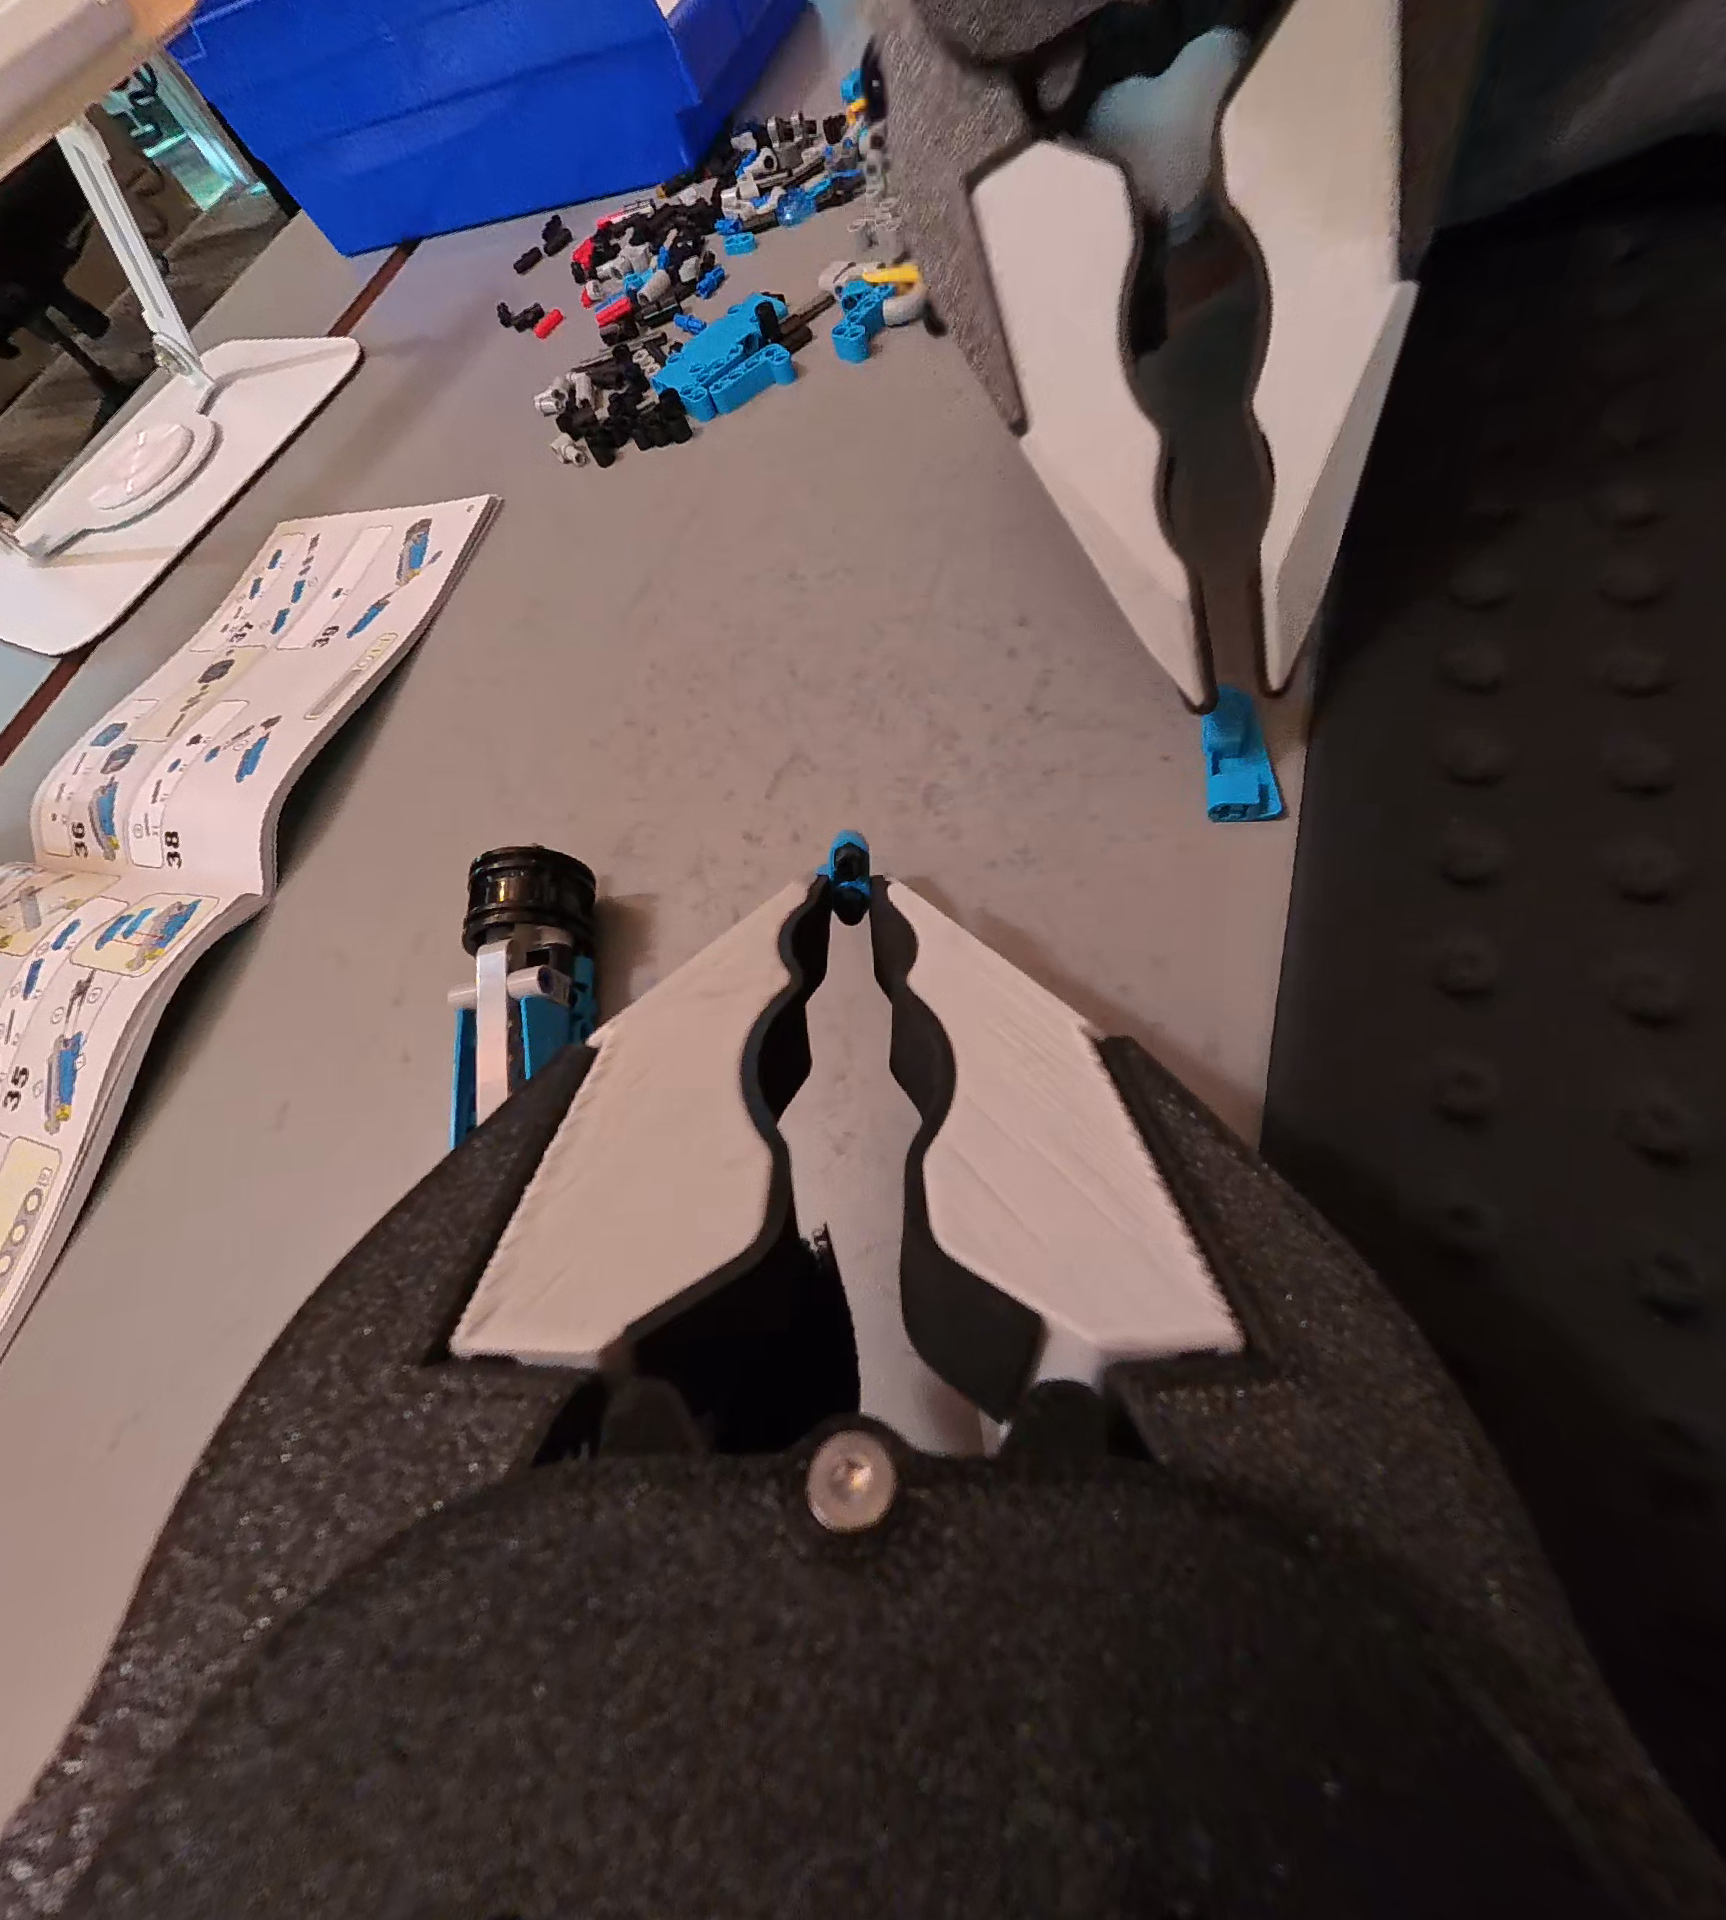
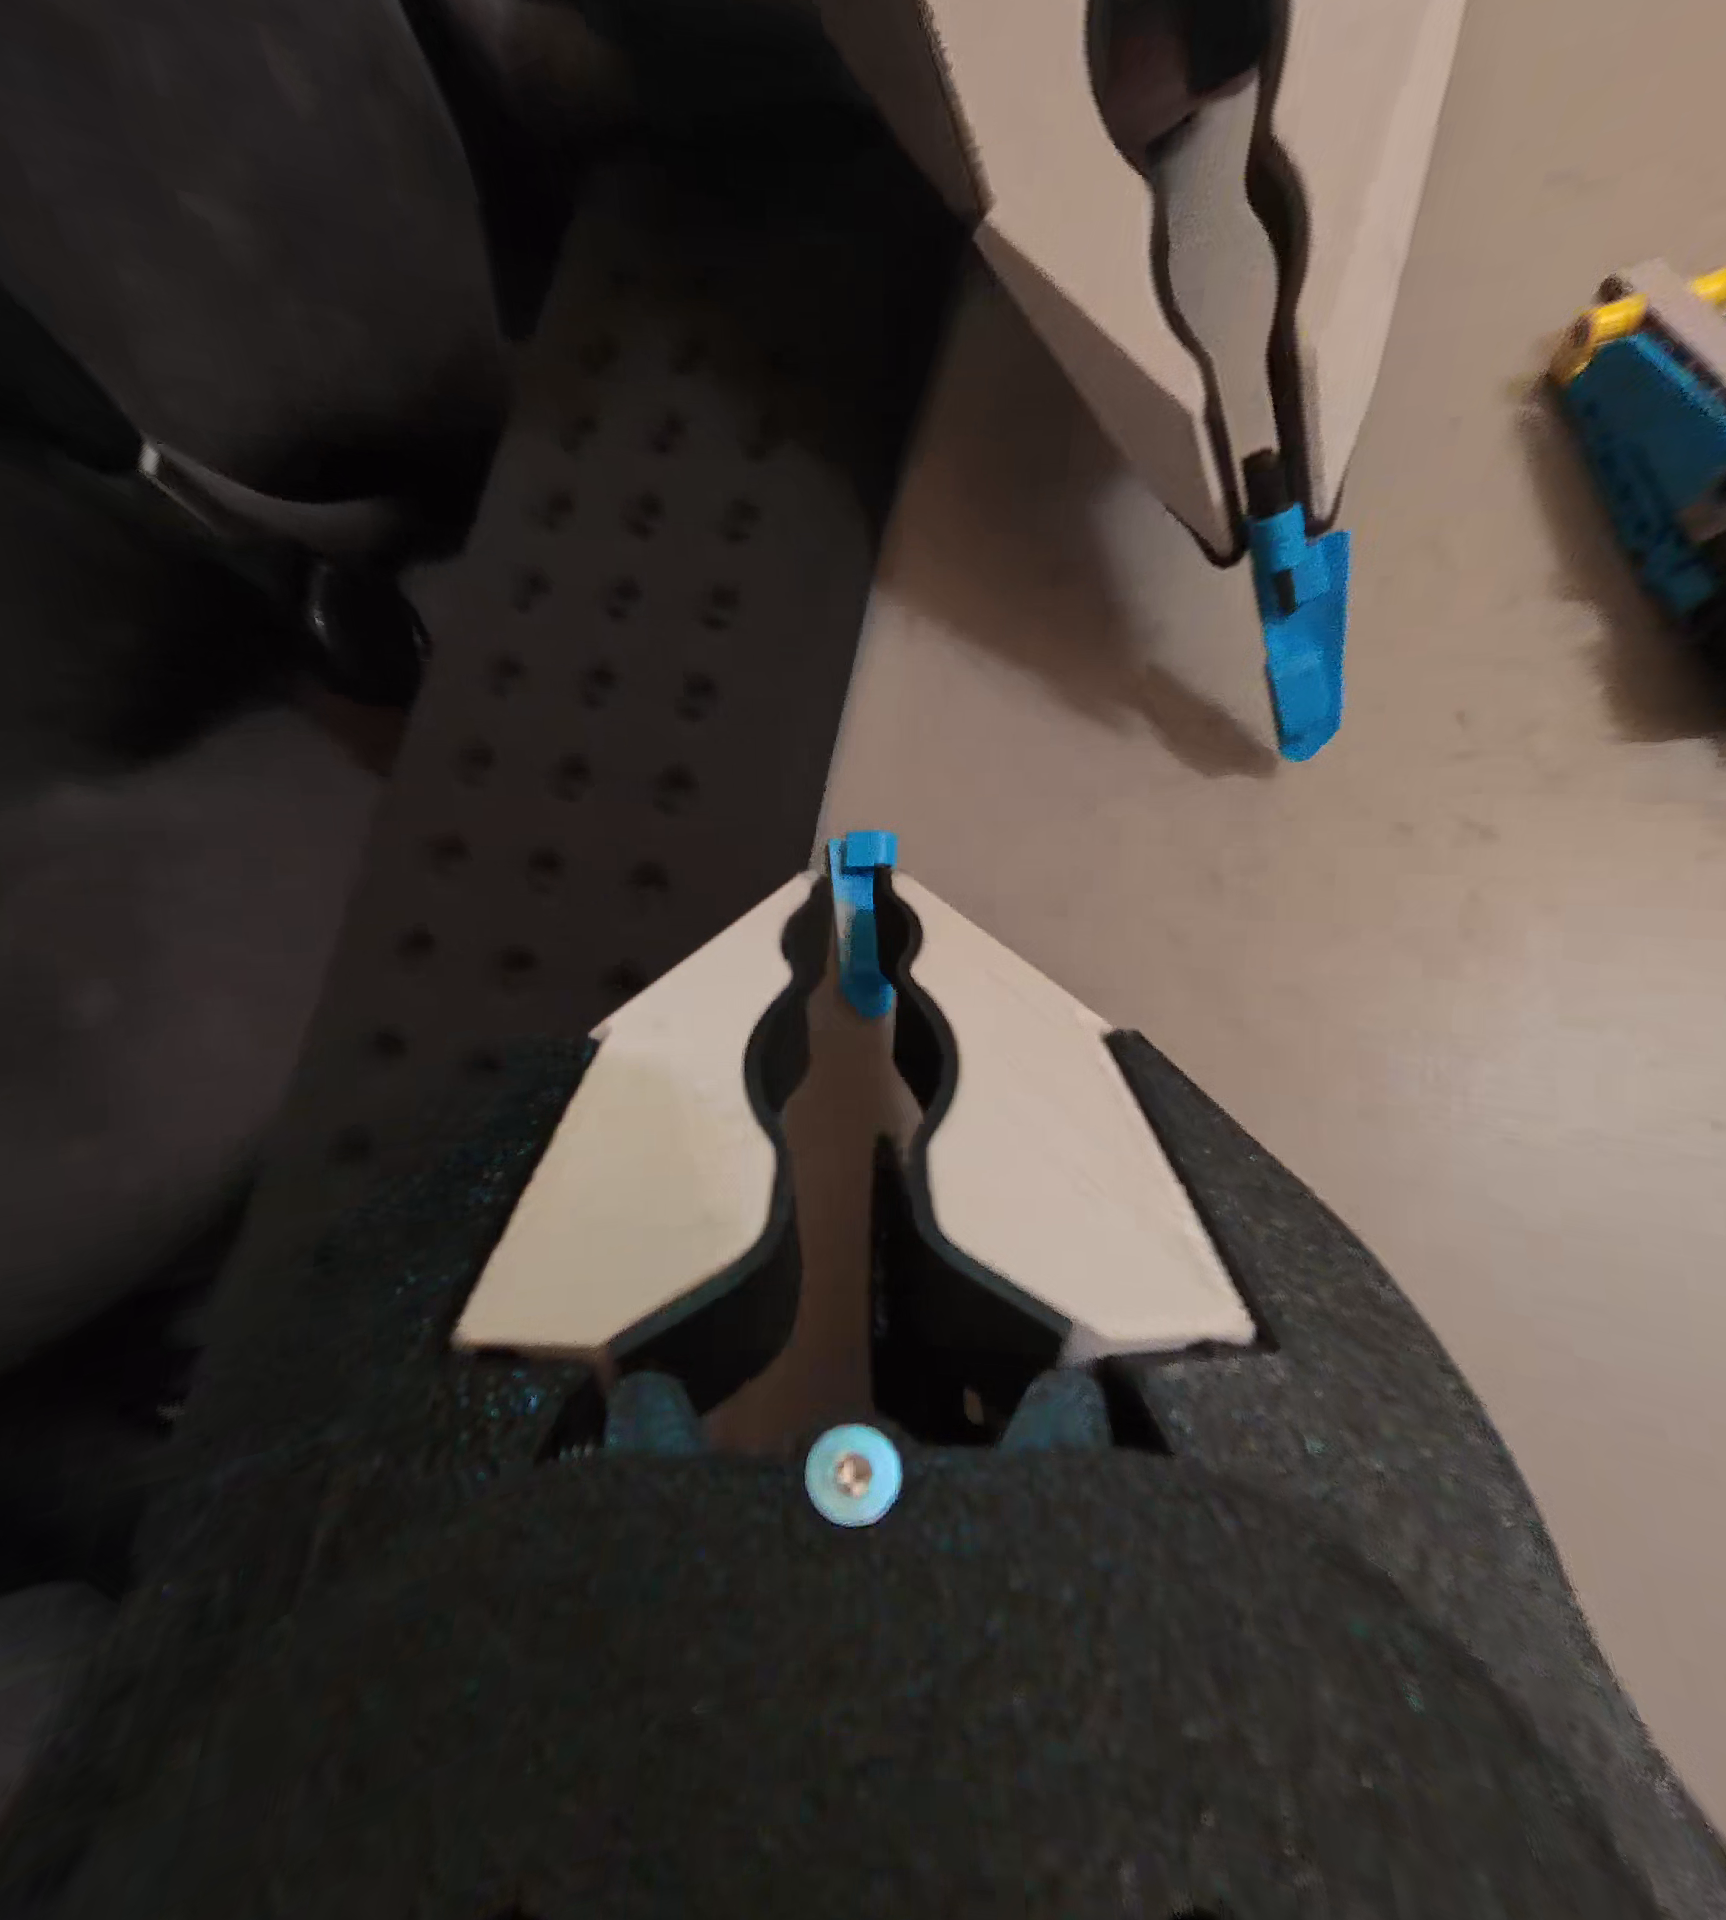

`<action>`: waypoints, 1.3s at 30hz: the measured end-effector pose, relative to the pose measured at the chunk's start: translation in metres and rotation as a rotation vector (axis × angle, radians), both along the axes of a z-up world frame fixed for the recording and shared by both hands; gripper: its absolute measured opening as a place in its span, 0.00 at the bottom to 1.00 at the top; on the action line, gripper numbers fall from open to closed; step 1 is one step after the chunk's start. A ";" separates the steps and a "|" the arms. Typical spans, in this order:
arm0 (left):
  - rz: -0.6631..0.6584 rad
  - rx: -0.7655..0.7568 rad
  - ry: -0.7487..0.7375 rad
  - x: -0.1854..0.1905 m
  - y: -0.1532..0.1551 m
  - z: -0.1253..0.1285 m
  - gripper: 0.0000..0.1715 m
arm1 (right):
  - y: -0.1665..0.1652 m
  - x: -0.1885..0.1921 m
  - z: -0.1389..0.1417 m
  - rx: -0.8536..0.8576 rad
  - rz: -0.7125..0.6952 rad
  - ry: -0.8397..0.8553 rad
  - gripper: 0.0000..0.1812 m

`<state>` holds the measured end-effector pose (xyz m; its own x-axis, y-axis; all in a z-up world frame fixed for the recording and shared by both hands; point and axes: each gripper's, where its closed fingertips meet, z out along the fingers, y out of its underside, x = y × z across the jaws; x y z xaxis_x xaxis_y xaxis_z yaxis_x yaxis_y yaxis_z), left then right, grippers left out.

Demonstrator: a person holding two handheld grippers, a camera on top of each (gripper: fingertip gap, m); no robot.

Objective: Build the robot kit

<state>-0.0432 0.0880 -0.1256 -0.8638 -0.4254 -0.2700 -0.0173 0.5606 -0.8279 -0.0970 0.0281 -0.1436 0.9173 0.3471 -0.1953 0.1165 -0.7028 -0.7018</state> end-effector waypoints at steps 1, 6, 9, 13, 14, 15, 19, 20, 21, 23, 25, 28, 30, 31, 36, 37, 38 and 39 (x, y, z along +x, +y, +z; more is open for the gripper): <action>-0.001 0.002 0.001 0.000 0.000 0.000 0.04 | 0.000 0.000 0.000 0.010 -0.008 -0.051 0.04; -0.009 -0.006 0.001 -0.002 -0.001 0.001 0.04 | -0.005 -0.005 -0.004 -0.003 -0.019 -0.151 0.00; -0.012 -0.008 0.002 -0.002 -0.002 0.001 0.04 | -0.004 -0.003 -0.012 -0.029 -0.037 -0.145 0.00; -0.011 -0.010 0.003 -0.002 -0.002 0.002 0.04 | 0.004 -0.002 -0.015 -0.032 -0.045 -0.113 0.01; -0.010 -0.010 0.003 -0.002 -0.002 0.002 0.04 | 0.004 -0.002 -0.016 -0.042 -0.042 -0.105 0.01; -0.011 -0.010 0.004 -0.002 -0.002 0.001 0.04 | 0.005 0.000 -0.016 -0.042 -0.052 -0.100 0.01; -0.014 -0.006 0.007 -0.003 -0.002 0.001 0.04 | 0.005 0.003 -0.017 -0.050 -0.048 -0.090 0.01; -0.014 -0.005 0.008 -0.003 -0.002 0.000 0.04 | 0.004 0.004 -0.016 -0.047 -0.044 -0.095 0.01; -0.015 -0.005 0.008 -0.003 -0.002 0.000 0.04 | 0.004 0.004 -0.016 -0.050 -0.049 -0.091 0.01; -0.016 -0.005 0.009 -0.003 -0.002 0.000 0.04 | 0.004 0.005 -0.016 -0.060 -0.068 -0.081 0.01; -0.015 -0.006 0.008 -0.003 -0.002 0.000 0.04 | 0.002 0.003 -0.016 -0.063 -0.060 -0.090 0.07; -0.015 -0.007 0.010 -0.003 -0.002 0.000 0.04 | 0.004 -0.001 -0.009 -0.040 -0.061 -0.124 0.07; -0.016 -0.006 0.010 -0.003 -0.002 0.000 0.04 | 0.006 -0.001 -0.006 -0.026 -0.069 -0.146 0.07; -0.016 -0.005 0.010 -0.003 -0.002 0.000 0.04 | 0.008 0.000 -0.005 -0.019 -0.073 -0.161 0.08; -0.017 -0.005 0.010 -0.003 -0.002 0.000 0.04 | 0.011 0.004 -0.014 -0.032 -0.086 -0.211 0.11; -0.017 -0.005 0.011 -0.003 -0.002 0.000 0.04 | 0.011 0.004 -0.016 -0.037 -0.082 -0.218 0.11; -0.017 -0.005 0.011 -0.003 -0.002 0.000 0.04 | 0.009 0.004 -0.019 -0.056 -0.074 -0.225 0.11; -0.017 -0.004 0.011 -0.003 -0.002 0.000 0.04 | 0.010 0.004 -0.018 -0.051 -0.071 -0.223 0.10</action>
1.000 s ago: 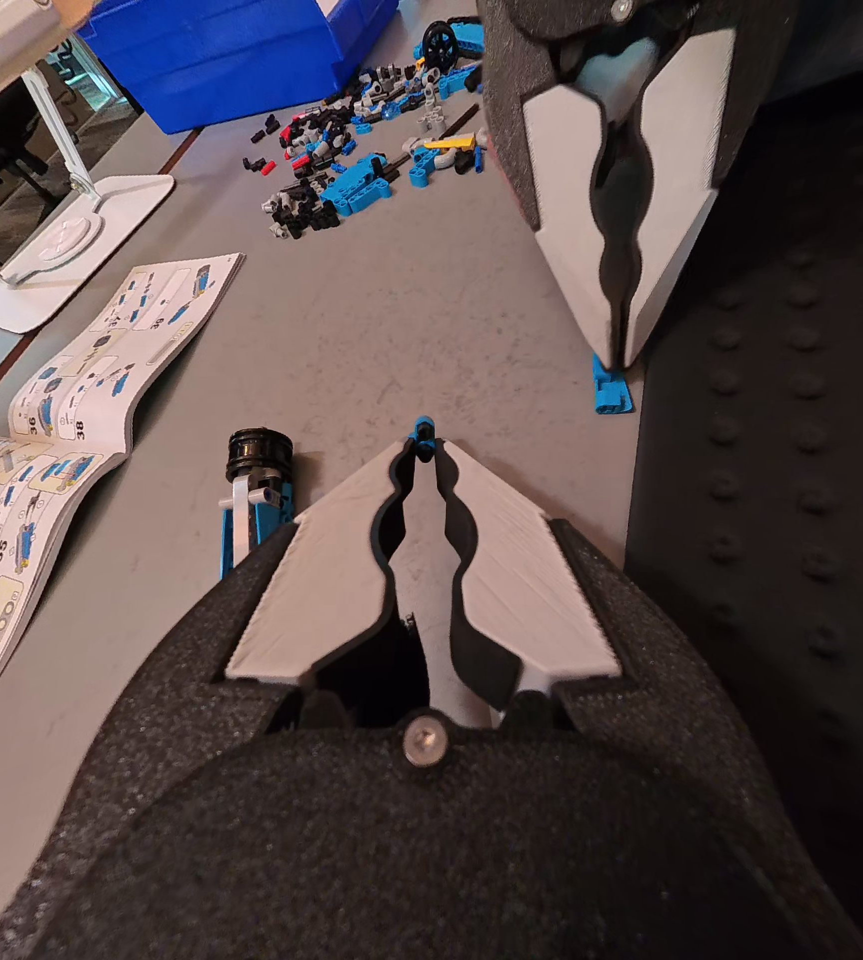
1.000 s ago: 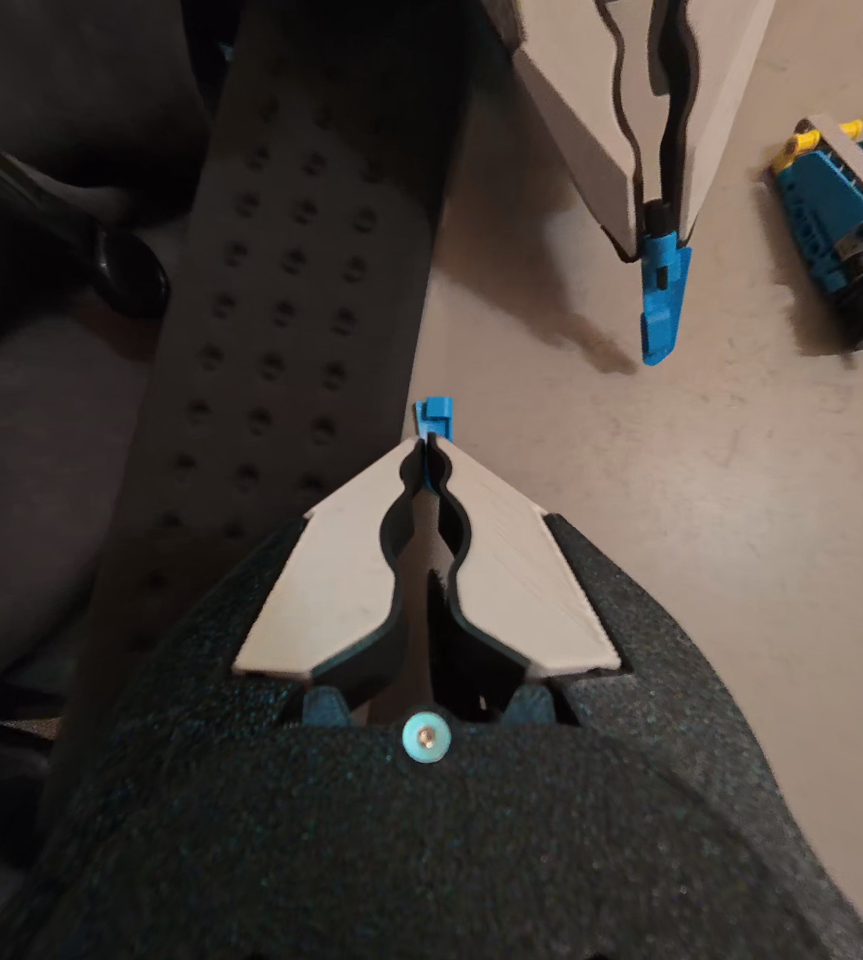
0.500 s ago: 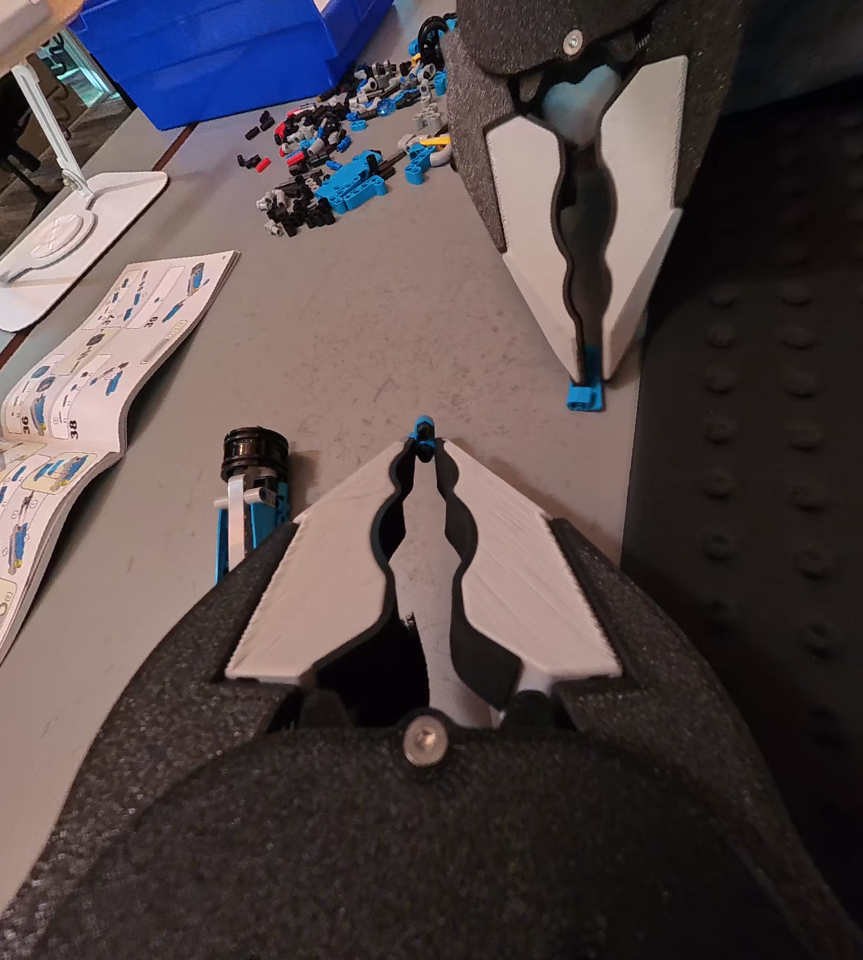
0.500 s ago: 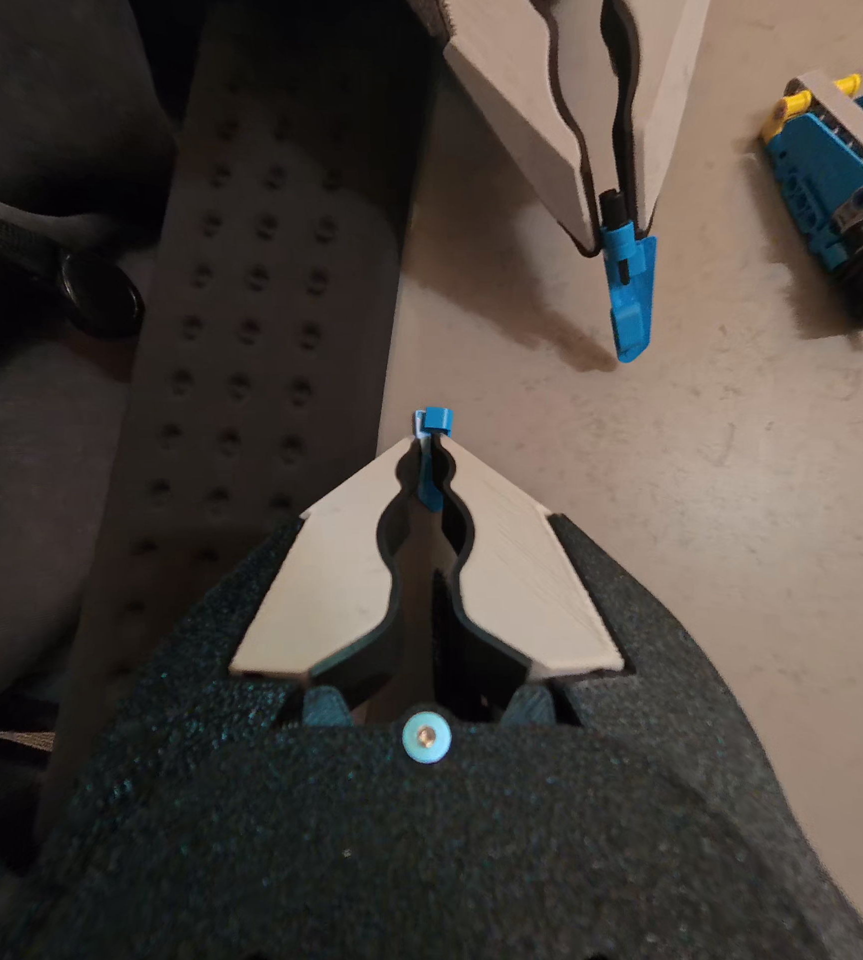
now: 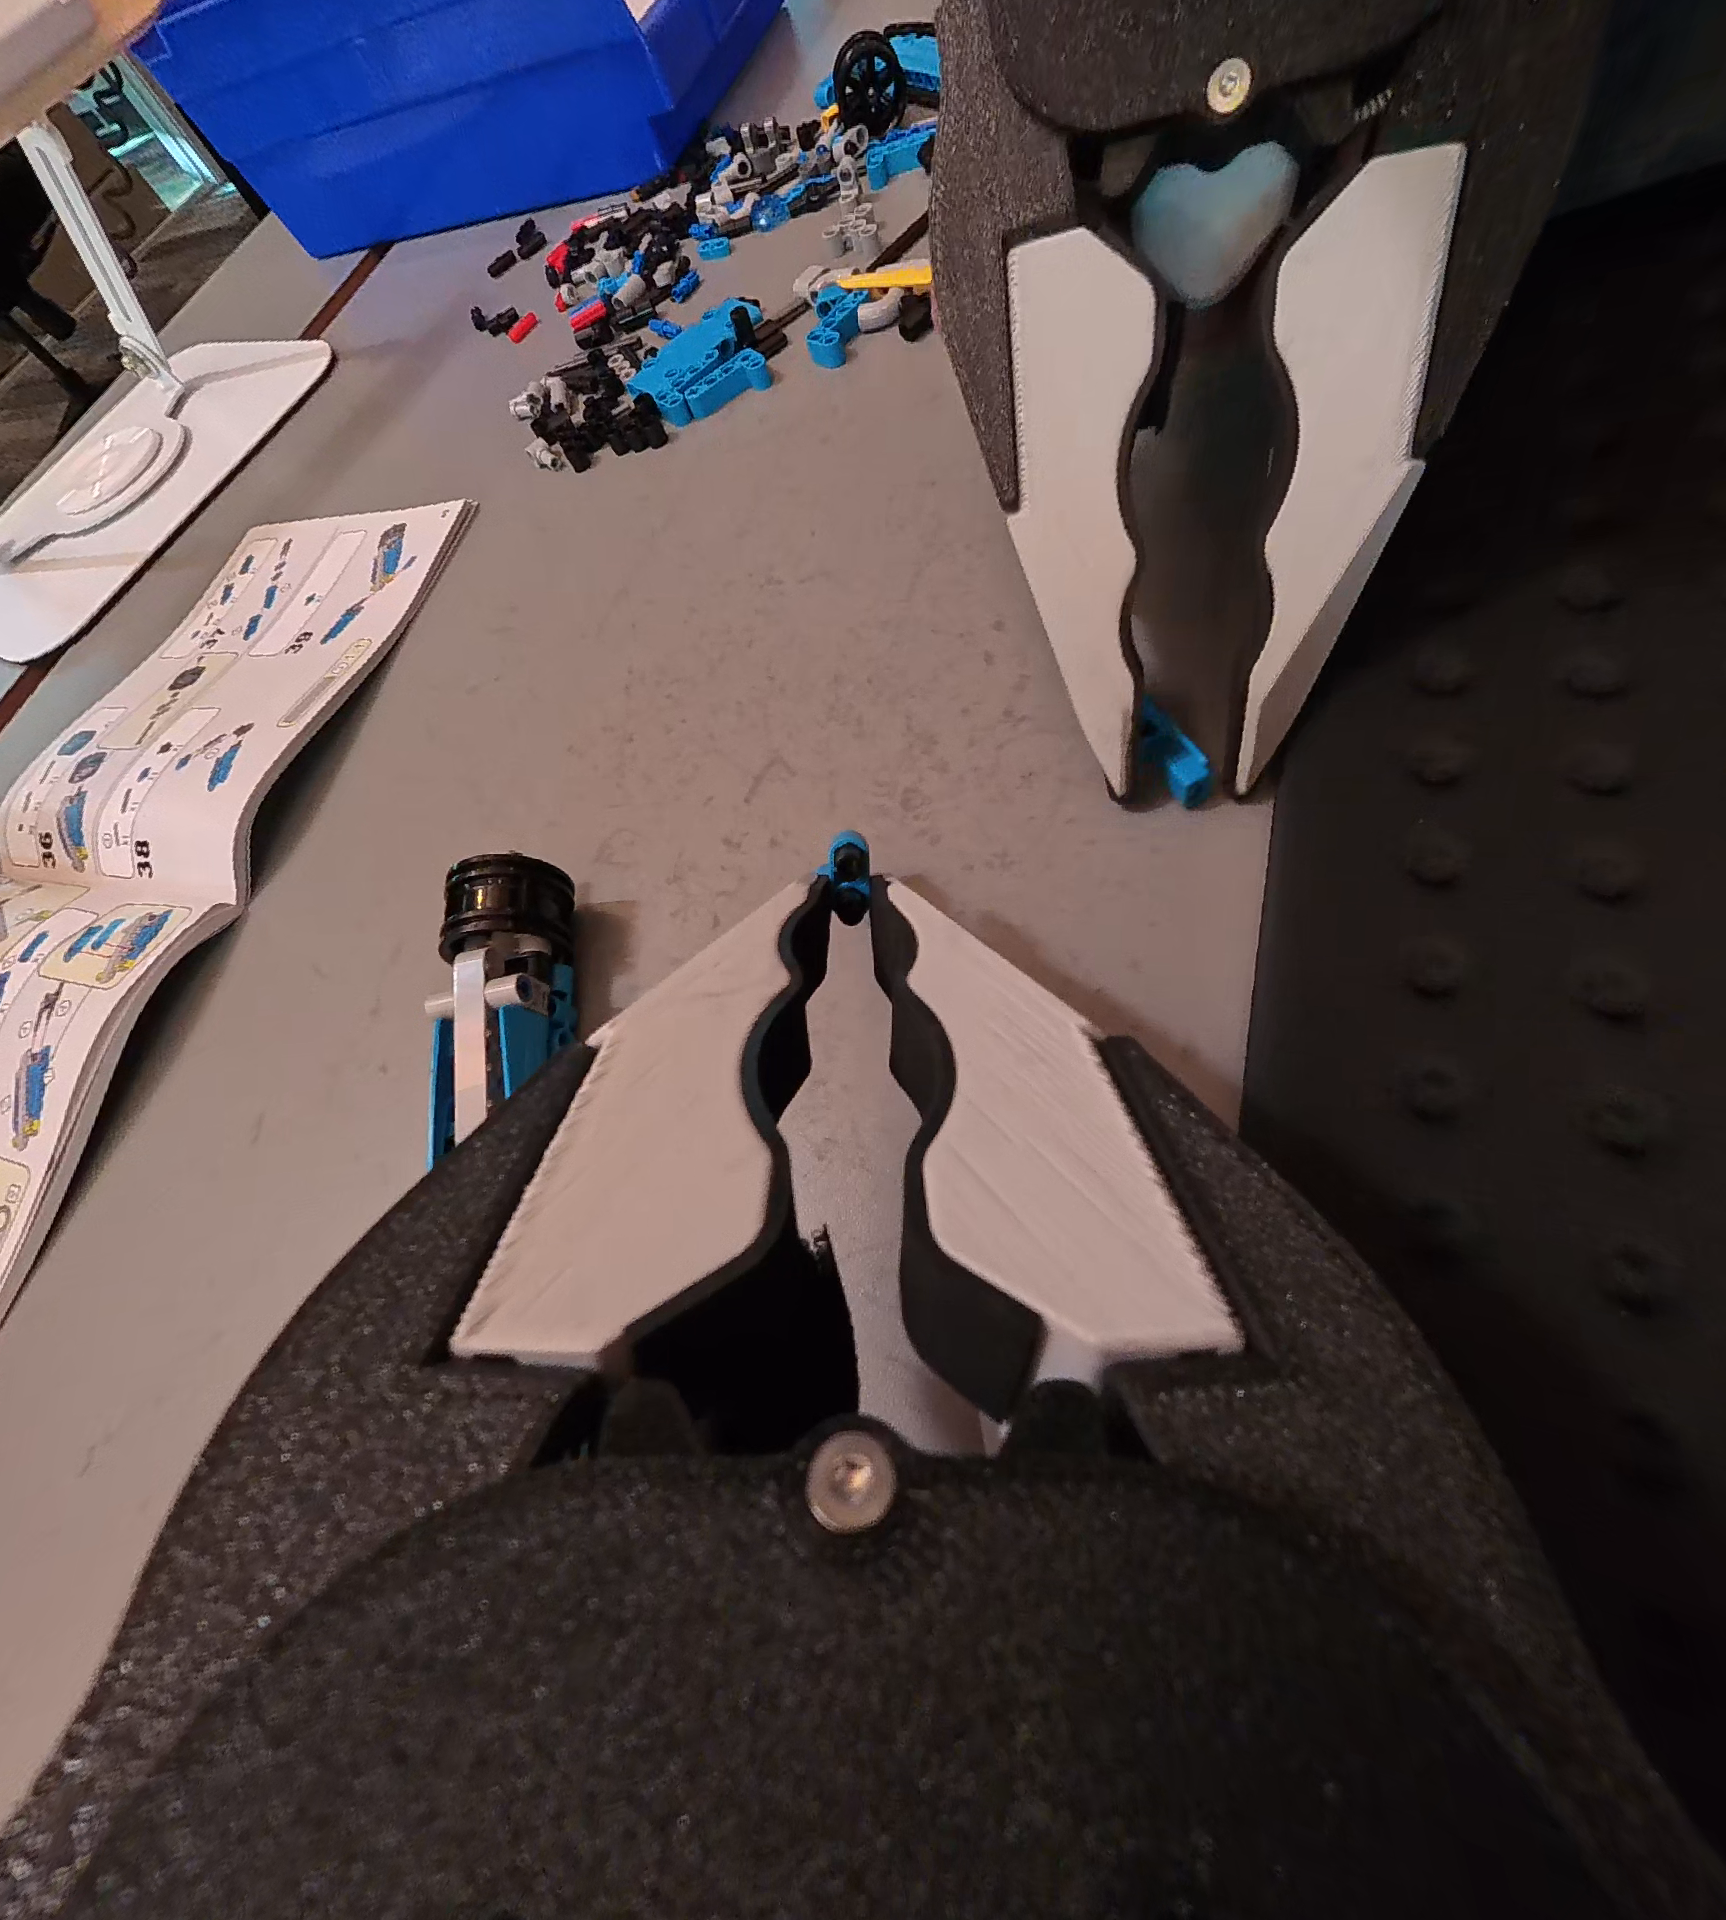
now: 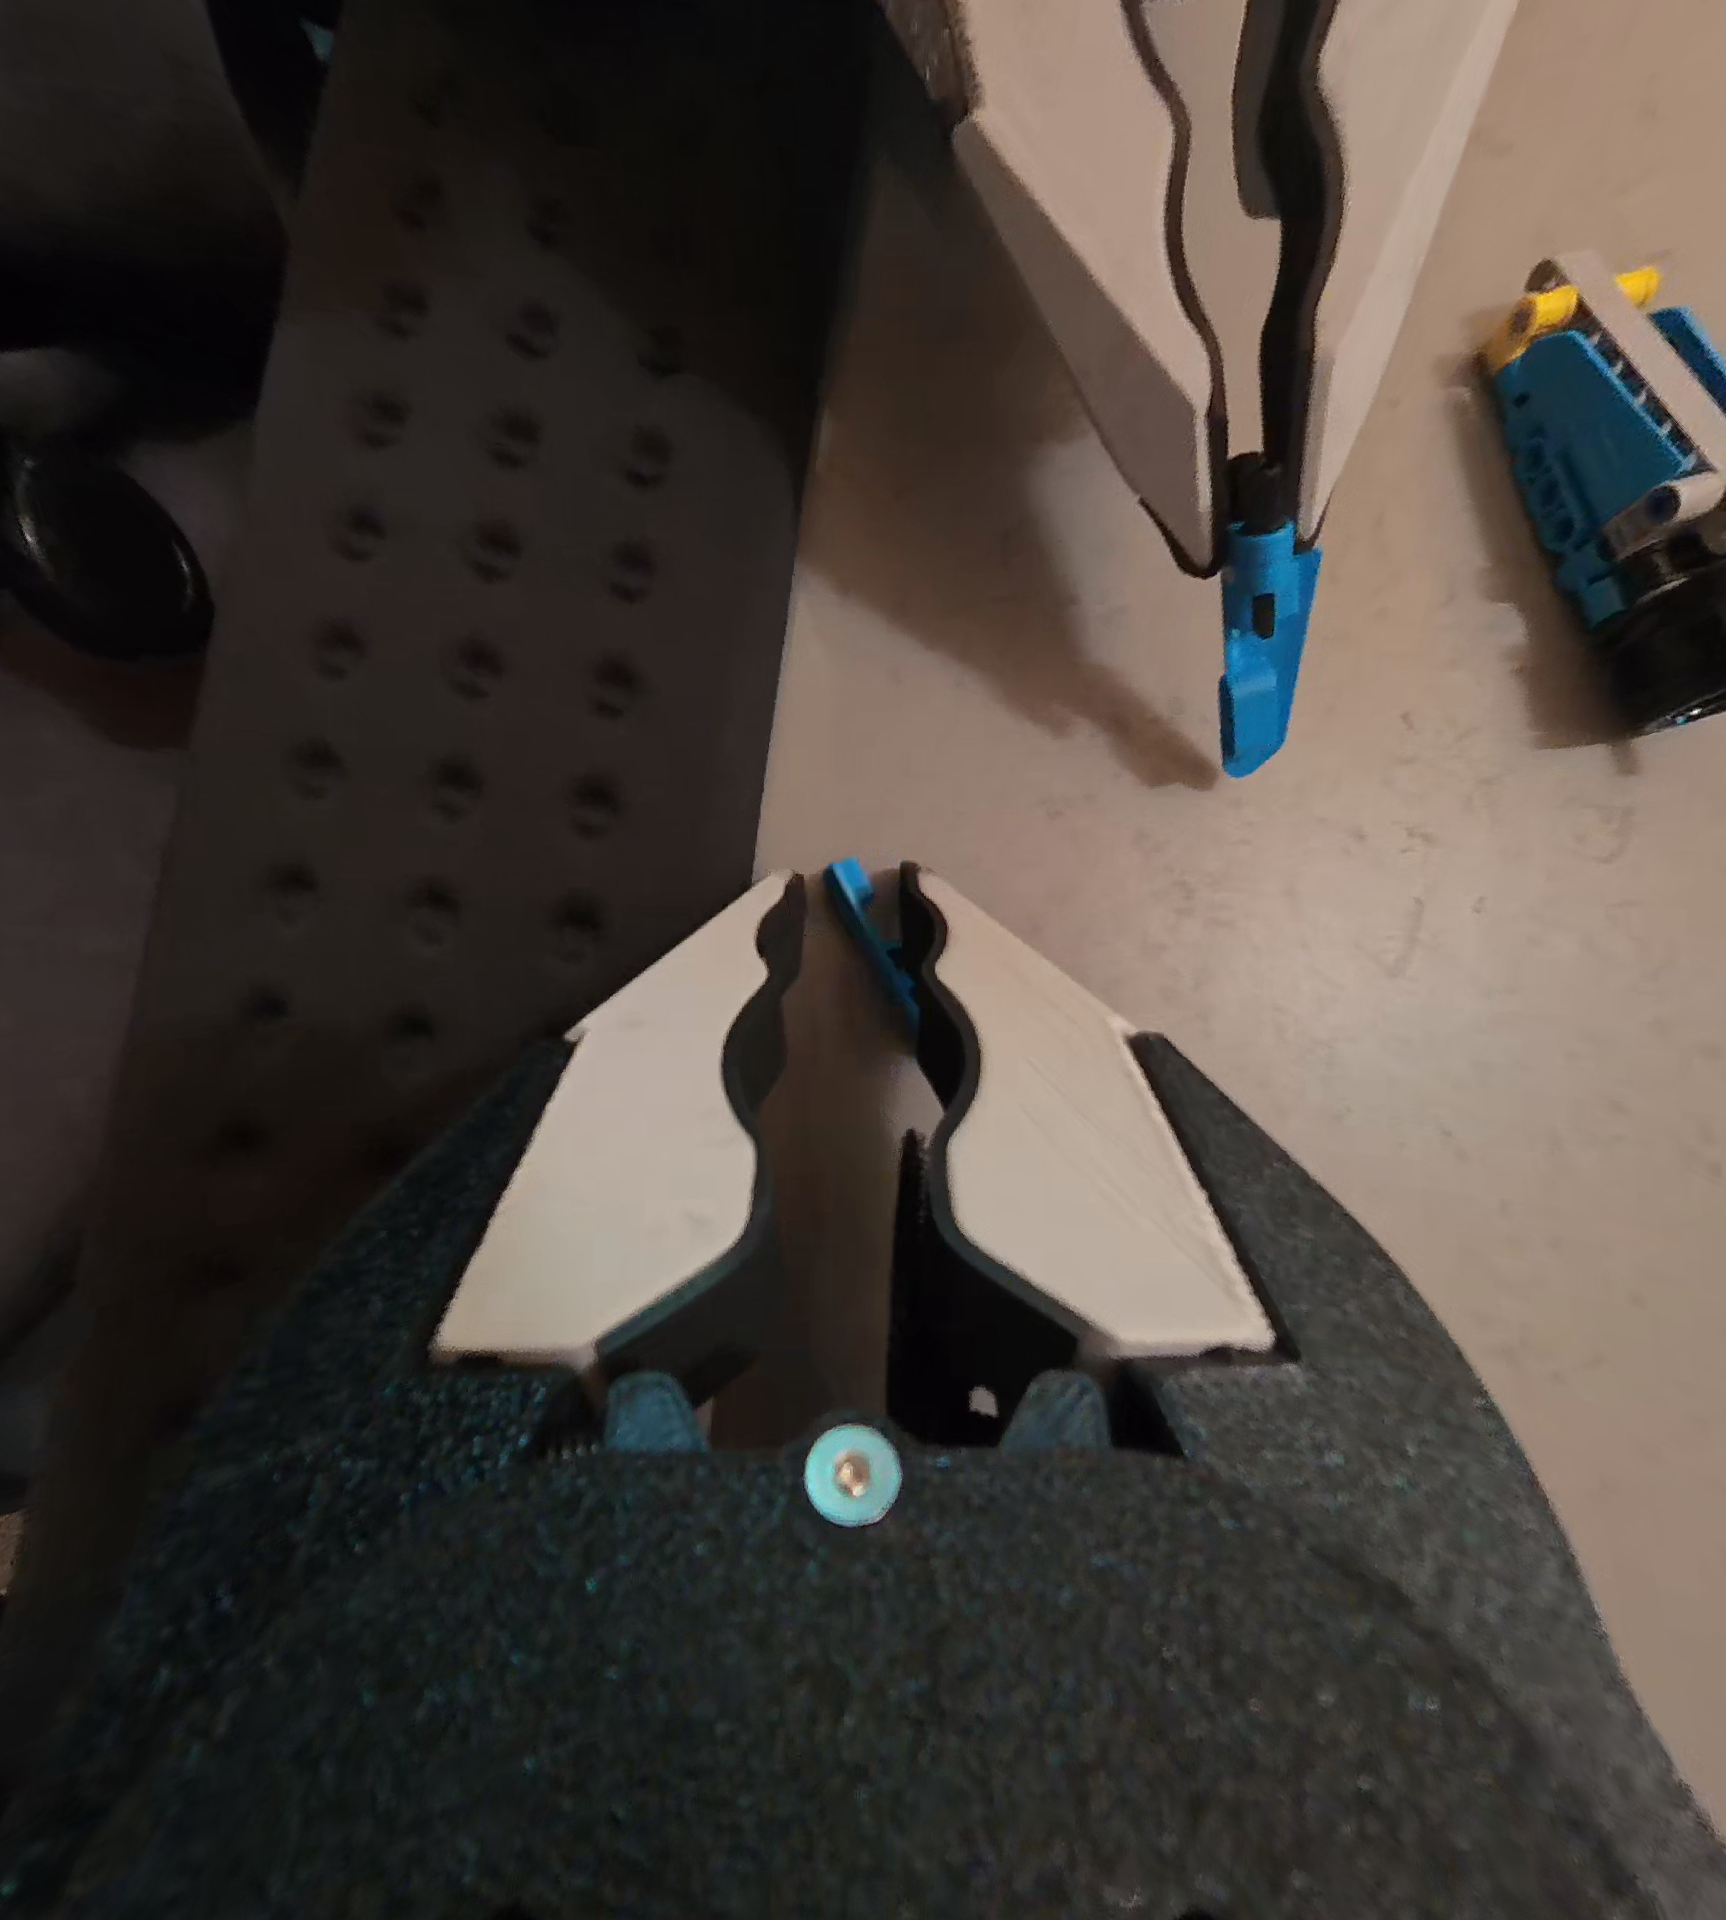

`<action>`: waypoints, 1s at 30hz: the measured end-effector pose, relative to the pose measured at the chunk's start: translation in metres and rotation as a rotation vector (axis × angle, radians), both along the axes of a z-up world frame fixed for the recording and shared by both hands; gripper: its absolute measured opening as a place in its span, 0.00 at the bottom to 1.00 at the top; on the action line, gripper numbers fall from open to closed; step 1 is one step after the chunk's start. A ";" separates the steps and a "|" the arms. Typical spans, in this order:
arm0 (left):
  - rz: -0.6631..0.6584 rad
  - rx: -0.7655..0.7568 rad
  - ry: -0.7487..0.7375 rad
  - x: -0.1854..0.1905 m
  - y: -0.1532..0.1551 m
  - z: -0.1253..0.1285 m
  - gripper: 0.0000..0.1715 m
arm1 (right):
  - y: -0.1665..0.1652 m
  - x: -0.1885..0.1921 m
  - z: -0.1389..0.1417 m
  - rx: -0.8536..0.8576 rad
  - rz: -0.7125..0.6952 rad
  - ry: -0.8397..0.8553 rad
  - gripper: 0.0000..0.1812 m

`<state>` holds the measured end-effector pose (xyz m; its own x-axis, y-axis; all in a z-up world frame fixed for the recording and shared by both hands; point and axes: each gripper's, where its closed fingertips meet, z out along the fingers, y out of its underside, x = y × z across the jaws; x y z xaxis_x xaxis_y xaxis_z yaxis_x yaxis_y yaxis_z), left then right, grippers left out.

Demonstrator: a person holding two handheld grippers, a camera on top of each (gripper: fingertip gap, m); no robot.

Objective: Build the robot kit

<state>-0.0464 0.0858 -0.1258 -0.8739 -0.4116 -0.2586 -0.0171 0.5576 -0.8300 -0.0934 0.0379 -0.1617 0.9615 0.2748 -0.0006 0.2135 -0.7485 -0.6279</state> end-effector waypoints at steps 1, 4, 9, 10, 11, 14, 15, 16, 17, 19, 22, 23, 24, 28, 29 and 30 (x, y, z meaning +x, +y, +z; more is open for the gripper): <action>0.000 0.001 0.000 0.000 0.000 0.000 0.04 | 0.000 0.000 0.000 0.001 0.002 -0.009 0.10; -0.001 0.000 0.001 0.000 0.000 0.000 0.04 | 0.000 0.000 0.000 0.002 0.005 -0.011 0.09; -0.002 0.002 0.001 0.000 0.000 0.000 0.04 | 0.000 0.000 0.007 0.040 0.013 -0.019 0.09; -0.002 0.002 0.001 0.000 0.000 -0.001 0.04 | 0.000 -0.002 0.010 0.046 0.025 -0.012 0.09; -0.002 0.002 0.002 0.000 0.000 -0.001 0.04 | -0.001 -0.003 0.011 0.046 0.032 -0.011 0.09; -0.002 0.004 0.002 0.000 0.000 -0.001 0.04 | -0.004 -0.003 0.012 0.019 0.059 -0.020 0.09; -0.003 0.005 0.002 0.000 0.000 -0.001 0.04 | -0.005 -0.002 0.012 0.010 0.071 -0.026 0.09; -0.003 0.005 0.002 -0.001 0.000 -0.001 0.04 | -0.006 -0.002 0.012 -0.002 0.088 -0.028 0.09; -0.004 0.005 0.002 -0.001 0.000 -0.001 0.04 | -0.007 -0.001 0.012 -0.018 0.104 -0.032 0.09; -0.006 0.004 0.001 -0.001 0.000 -0.001 0.04 | -0.008 0.000 0.011 -0.050 0.140 -0.051 0.09; -0.008 0.002 0.000 -0.001 -0.001 0.000 0.04 | -0.009 0.001 0.008 -0.099 0.199 -0.098 0.08; -0.011 0.000 0.001 -0.002 -0.001 0.000 0.04 | -0.009 0.002 0.006 -0.113 0.217 -0.116 0.08; -0.013 -0.001 0.002 -0.002 -0.001 0.000 0.04 | -0.008 0.002 0.004 -0.126 0.232 -0.134 0.08; -0.032 -0.041 0.019 -0.006 -0.003 0.005 0.04 | 0.001 0.005 0.001 -0.117 0.248 -0.182 0.04; -0.039 -0.059 0.027 -0.007 -0.003 0.007 0.04 | 0.004 0.009 0.003 -0.111 0.223 -0.170 0.04; -0.045 -0.075 0.035 -0.008 -0.003 0.009 0.04 | 0.008 0.011 0.009 -0.081 0.192 -0.130 0.04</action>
